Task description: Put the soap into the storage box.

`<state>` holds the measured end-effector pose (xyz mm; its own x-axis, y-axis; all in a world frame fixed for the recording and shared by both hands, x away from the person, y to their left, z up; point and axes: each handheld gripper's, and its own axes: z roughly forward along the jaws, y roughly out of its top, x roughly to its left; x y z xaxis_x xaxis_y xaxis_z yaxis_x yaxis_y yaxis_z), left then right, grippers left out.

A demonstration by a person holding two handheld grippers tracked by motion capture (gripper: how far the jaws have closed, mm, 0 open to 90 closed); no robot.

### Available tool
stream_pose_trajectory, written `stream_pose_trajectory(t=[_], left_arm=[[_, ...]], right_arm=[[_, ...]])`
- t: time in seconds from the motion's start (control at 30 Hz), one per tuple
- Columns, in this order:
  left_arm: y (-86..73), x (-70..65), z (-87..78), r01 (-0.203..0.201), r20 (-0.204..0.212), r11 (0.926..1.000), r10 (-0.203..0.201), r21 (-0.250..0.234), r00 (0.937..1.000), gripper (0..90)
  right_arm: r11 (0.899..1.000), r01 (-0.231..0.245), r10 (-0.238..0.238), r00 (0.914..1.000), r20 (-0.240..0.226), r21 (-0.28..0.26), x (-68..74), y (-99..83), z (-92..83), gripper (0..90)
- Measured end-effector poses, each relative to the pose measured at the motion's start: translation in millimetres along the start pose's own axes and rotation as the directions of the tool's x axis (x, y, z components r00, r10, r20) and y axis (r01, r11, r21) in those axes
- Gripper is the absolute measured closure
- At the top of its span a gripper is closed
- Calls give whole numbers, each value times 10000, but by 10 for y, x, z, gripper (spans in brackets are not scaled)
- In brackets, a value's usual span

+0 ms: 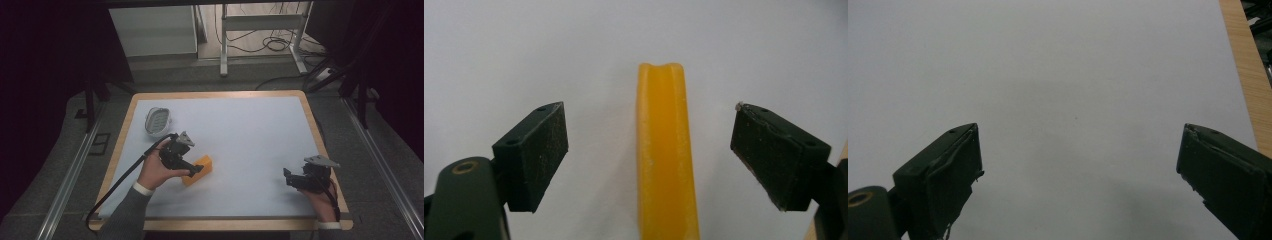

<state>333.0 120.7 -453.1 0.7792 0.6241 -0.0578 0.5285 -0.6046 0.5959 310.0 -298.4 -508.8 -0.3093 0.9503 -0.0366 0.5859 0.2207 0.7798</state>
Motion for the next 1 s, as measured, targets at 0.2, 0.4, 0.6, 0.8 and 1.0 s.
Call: stream_pose_trajectory(t=[0.2, 0.4, 0.6, 0.8, 1.0], left_arm=[[-1, 7, 98, 135, 155, 9994, -140, 307, 9998, 185], [-11, 14, 223, 455, 363, 9975, -475, 536, 9982, 225], [-42, 28, 345, 572, 431, 9948, -609, 842, 9972, 265], [-82, 49, 396, 644, 554, 9929, -702, 999, 9960, 336], [-91, 47, 443, 644, 563, 9916, -711, 1125, 9959, 385]], right_arm=[[10000, 28, -28, 10000, -7, 46, -4, -9, 10, 43], [9999, 88, -88, 10000, 15, 86, 4, -13, 21, 43], [9999, 72, -73, 10000, 38, 147, -1, -22, 29, 43], [9999, 63, -64, 10000, 19, 151, 3, -22, 30, 43], [9998, 103, -103, 9999, 25, 150, 15, -17, 24, 44]])
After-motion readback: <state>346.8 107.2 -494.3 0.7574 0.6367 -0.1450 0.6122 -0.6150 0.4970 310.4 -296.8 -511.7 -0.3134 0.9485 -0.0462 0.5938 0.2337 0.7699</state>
